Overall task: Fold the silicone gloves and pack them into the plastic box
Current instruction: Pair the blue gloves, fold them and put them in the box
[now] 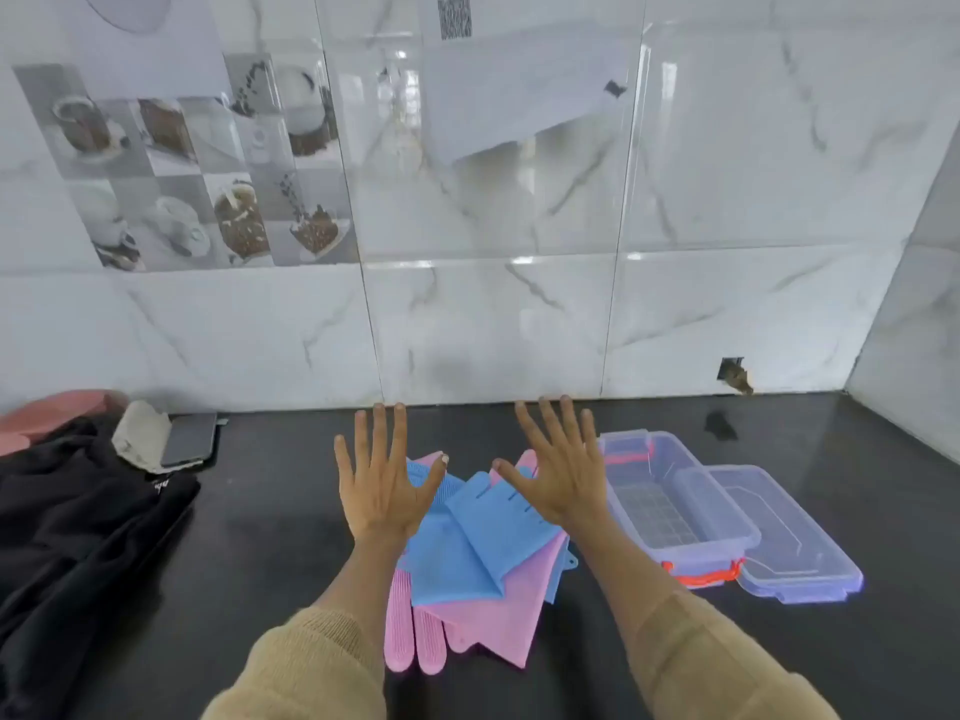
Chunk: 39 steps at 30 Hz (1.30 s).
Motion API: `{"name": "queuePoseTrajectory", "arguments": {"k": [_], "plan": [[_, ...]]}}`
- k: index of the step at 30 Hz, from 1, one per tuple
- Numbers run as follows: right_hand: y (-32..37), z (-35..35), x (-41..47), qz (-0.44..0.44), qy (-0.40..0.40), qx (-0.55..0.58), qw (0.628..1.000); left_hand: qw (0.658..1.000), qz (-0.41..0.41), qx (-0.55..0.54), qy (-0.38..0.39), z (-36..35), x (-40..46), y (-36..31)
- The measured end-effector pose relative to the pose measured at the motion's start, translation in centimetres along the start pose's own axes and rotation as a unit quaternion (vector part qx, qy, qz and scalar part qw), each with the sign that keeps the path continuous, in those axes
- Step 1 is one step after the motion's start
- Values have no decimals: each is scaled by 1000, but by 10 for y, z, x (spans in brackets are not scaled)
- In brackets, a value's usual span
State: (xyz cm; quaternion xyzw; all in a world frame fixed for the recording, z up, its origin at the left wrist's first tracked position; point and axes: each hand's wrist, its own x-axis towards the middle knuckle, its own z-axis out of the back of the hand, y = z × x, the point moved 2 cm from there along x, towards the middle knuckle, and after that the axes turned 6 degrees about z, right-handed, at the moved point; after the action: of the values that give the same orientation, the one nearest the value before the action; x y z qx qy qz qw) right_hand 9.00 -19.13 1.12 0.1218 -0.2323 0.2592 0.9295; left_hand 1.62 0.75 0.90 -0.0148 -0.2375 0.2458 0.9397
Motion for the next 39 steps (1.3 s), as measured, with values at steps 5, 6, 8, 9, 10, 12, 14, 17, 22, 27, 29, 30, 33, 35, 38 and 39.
{"name": "queuePoseTrajectory", "arguments": {"k": [5, 6, 8, 9, 10, 12, 14, 17, 22, 27, 29, 30, 33, 35, 38, 39], "plan": [[6, -52, -50, -5, 128, -7, 992, 1000, 9, 0, 27, -28, -33, 9], [5, -62, -61, -18, 152, 1, 988, 999, 12, 10, 41, -33, -40, 10], [1, -76, -79, -41, 190, 17, 981, 997, 17, 16, 70, -45, -53, 12], [0, -81, -87, -55, 199, 35, 978, 996, 22, 9, 89, -50, -59, 13], [-1, -85, -93, -64, 203, 50, 976, 993, 26, 2, 112, -56, -66, 13], [0, -87, -98, -73, 196, 70, 975, 987, 38, -11, 158, -66, -75, 14], [0, -85, -98, -80, 186, 79, 976, 980, 49, -29, 193, -72, -77, 15], [2, -79, -99, -121, 160, 84, 976, 981, 62, -57, 174, -75, -78, 19], [-1, -73, -102, -243, 119, 85, 959, 963, 214, -86, 140, -75, -81, 25], [-4, -73, -99, -254, 130, 94, 954, 958, 255, -48, 120, -73, -82, 25], [-6, -71, -98, -276, 108, 127, 947, 956, 258, -56, 128, -73, -78, 25], [-7, -70, -96, -284, 89, 150, 943, 953, 260, -71, 138, -73, -75, 25], [-4, -68, -89, -297, 23, 309, 903, 923, 282, -168, 200, -73, -58, 28], [0, -69, -83, -311, -6, 423, 851, 888, 295, -239, 259, -74, -45, 31], [2, -75, -77, -380, -15, 542, 749, 829, 316, -360, 290, -77, -33, 35], [2, -77, -76, -404, -13, 571, 715, 795, 326, -418, 293, -77, -32, 35]]}}
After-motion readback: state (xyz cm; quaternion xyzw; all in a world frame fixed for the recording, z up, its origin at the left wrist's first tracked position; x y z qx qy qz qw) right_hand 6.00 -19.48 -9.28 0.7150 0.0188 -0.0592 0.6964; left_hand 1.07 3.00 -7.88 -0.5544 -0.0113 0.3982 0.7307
